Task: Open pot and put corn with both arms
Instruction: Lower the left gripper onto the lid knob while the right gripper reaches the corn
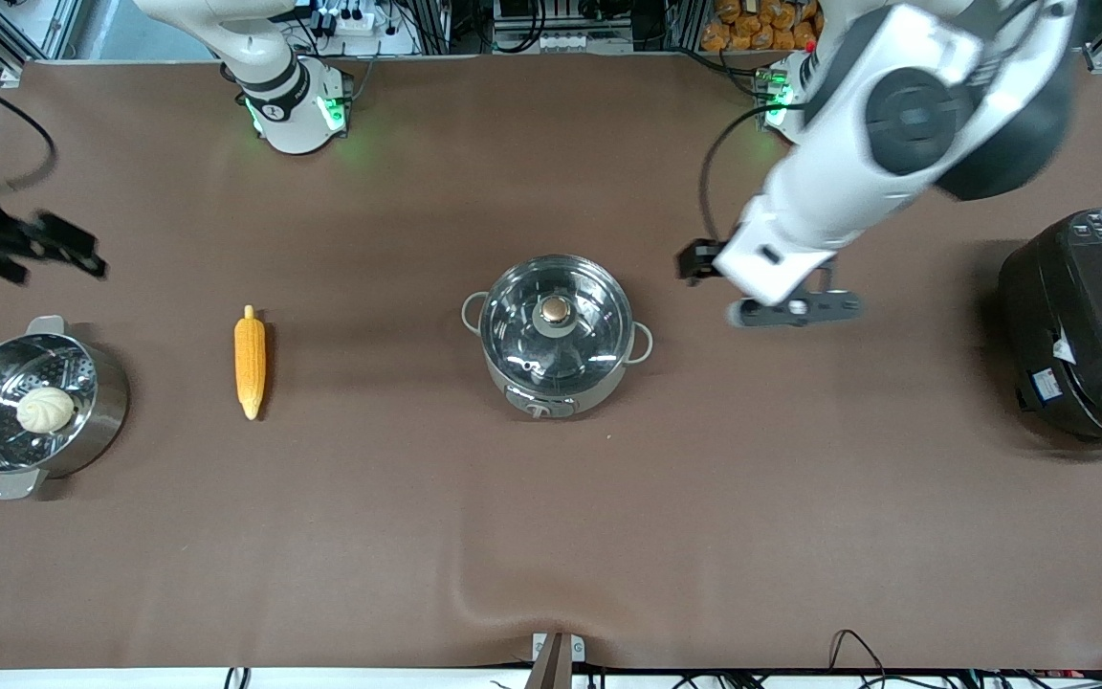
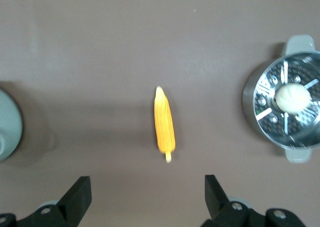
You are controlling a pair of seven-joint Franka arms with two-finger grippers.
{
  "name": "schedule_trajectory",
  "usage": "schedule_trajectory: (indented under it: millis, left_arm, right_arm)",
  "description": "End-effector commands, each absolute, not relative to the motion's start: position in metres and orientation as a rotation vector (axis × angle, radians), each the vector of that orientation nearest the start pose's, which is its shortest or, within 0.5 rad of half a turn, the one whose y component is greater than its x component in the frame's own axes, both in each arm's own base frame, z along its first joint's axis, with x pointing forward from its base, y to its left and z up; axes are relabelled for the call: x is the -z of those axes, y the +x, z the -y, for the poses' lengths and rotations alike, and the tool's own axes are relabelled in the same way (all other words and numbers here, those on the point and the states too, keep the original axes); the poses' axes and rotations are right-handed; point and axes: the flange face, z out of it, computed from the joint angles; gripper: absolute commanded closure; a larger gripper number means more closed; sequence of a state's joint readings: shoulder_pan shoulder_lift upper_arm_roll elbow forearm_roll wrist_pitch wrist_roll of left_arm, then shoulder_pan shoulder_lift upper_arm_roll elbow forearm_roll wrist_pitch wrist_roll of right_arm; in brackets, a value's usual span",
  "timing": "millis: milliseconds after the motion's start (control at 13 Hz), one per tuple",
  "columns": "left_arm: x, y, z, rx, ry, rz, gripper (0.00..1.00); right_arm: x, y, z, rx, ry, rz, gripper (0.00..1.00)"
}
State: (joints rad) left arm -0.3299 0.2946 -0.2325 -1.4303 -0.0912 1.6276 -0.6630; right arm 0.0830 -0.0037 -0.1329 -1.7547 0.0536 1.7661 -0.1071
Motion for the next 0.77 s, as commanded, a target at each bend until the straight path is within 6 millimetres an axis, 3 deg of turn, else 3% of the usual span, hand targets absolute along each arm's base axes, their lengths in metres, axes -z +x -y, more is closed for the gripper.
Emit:
schedule_trajectory:
  millis: [0,231,385,538,692]
  left_arm:
    - [-0.511,0.541,0.368,-0.207,-3.153,0.278,0.0]
    - [-0.47,0.522,0.432,-0.115,-3.115,0.383,0.0]
    - [-0.443,0.509,0.461,-0.072,-3.079,0.414,0.0]
    - [-0.428,0.5,0.48,-0.073,-3.084,0.398,0.0]
    - [-0.415,0.497,0.495,-0.051,-3.111,0.42,0.0]
  right_arm:
    - [-0.479,0.555,0.016,0.069,-3.093,0.09,0.0]
    - [-0.39,0.536,0.022,0.09,-3.105,0.082,0.0]
    - [-0.335,0.537,0.018,0.054,-3.126,0.117,0.0]
    - [-0.283,0.541,0.001,-0.024,-3.141,0.2,0.0]
    - [-0.243,0.533,0.003,-0.022,-3.151,0.201,0.0]
